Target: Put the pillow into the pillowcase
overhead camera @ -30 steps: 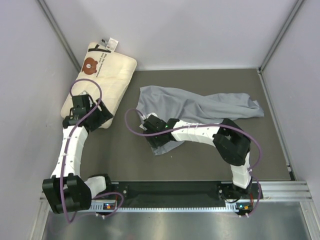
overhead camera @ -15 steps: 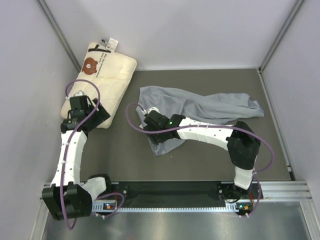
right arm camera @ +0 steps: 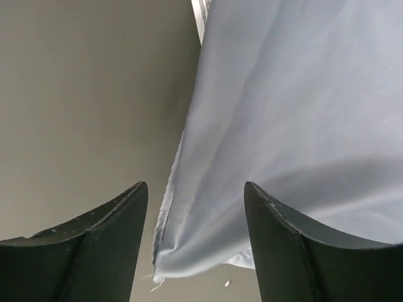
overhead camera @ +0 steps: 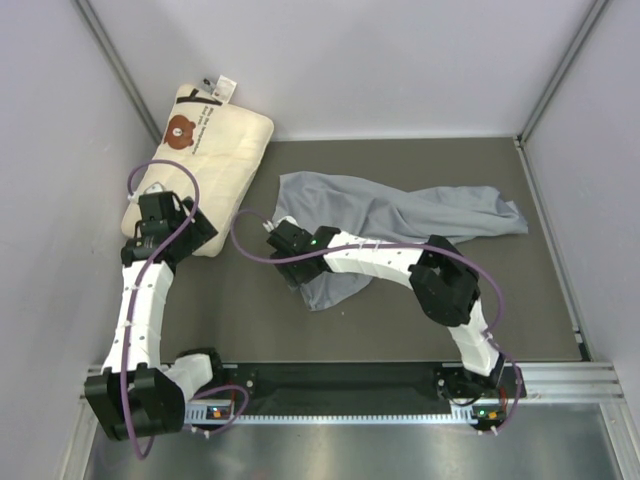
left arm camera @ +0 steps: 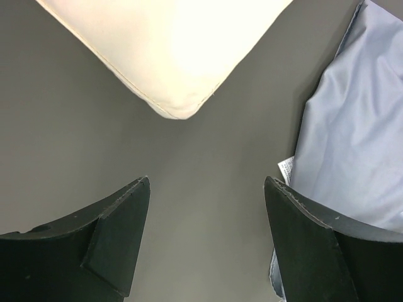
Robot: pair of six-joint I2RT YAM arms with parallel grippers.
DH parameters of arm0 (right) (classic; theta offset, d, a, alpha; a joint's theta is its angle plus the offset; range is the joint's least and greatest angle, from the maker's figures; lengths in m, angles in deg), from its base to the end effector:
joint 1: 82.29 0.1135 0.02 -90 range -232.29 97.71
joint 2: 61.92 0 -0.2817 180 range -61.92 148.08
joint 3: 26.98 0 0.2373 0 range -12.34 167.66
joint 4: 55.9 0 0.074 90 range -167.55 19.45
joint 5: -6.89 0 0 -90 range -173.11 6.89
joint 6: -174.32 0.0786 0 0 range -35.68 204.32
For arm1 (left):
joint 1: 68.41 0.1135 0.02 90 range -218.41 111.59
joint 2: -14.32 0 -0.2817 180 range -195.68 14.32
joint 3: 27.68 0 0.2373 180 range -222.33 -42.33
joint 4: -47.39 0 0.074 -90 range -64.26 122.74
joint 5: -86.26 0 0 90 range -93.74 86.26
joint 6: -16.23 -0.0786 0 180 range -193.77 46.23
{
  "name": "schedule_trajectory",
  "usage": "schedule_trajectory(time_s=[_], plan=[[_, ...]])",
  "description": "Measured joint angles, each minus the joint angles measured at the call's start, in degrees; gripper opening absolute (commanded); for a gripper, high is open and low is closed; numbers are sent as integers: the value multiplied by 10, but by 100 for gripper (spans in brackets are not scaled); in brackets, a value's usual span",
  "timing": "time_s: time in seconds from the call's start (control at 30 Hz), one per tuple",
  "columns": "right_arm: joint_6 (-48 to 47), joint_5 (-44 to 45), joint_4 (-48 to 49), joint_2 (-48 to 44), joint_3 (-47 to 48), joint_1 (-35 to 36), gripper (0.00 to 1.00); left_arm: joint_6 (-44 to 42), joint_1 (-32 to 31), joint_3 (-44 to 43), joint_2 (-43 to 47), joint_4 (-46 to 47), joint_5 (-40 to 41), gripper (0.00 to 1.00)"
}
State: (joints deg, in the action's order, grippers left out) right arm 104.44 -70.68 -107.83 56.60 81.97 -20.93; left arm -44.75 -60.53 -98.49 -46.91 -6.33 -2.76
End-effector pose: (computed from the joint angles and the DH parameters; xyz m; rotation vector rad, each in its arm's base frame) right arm 0.2355 0.3960 0.1891 -0.8543 2.4759 0.2179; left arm 0.2256 0.0326 0.2937 -0.7508 2.2235 -0.1624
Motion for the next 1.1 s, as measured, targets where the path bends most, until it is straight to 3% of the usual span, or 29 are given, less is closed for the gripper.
schedule_trajectory(time_s=[0.23,0.4,0.53,0.6,0.73,0.93,1.1], plan=[[-2,0,-7,14,-1,0,40,0,0,0,0,0,1,79],[-2,-3,-4,14,-3,0,46,0,0,4,0,1,2,80],[-5,-11,9,14,-29,-1,46,0,1,15,-1,1,9,89],[-5,-14,8,14,-41,-1,36,2,3,17,-3,0,15,90],[-5,-19,13,14,-49,-4,0,3,9,17,-19,2,21,90],[0,-36,56,-26,-104,-16,0,13,11,12,-79,10,26,84],[8,-82,114,-131,-193,-55,0,39,11,12,-112,28,44,77]])
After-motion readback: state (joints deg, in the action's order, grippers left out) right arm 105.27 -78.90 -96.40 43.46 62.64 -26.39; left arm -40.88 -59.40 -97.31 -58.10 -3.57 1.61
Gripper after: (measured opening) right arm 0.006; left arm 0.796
